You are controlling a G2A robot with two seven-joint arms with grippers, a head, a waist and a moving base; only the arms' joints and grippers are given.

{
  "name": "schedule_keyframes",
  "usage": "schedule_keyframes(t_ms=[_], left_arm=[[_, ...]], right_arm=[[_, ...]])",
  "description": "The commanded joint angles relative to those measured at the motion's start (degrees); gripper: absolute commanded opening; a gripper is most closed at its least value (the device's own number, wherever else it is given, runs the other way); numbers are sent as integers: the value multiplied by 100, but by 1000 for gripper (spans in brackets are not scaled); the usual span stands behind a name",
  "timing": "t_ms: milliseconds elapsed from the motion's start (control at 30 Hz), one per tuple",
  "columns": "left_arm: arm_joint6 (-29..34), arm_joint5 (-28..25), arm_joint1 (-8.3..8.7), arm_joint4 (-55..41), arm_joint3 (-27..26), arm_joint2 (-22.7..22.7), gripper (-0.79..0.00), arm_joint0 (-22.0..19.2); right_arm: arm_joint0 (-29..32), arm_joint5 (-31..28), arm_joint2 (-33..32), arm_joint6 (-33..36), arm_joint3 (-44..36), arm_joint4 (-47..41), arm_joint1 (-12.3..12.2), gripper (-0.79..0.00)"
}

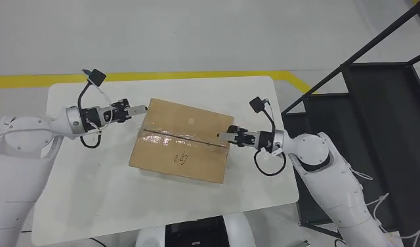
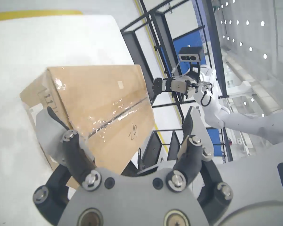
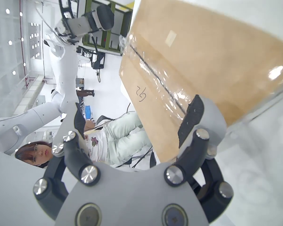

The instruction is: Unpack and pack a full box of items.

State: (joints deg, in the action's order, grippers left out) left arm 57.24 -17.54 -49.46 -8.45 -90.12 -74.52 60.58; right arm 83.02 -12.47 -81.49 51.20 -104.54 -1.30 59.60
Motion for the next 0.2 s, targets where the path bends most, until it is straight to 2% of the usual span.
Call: schedule_keyframes(t_ms=[0,167], left_arm=[[-440,-119,3,-170,49,-180,0,195],[-1139,-176,-14,-575,256,-429,0,567]], right_arm=[[347,-120,-500,-380,-160,240,-44,0],[1181,-263,-1229,-1365,-382,341,-62,0]])
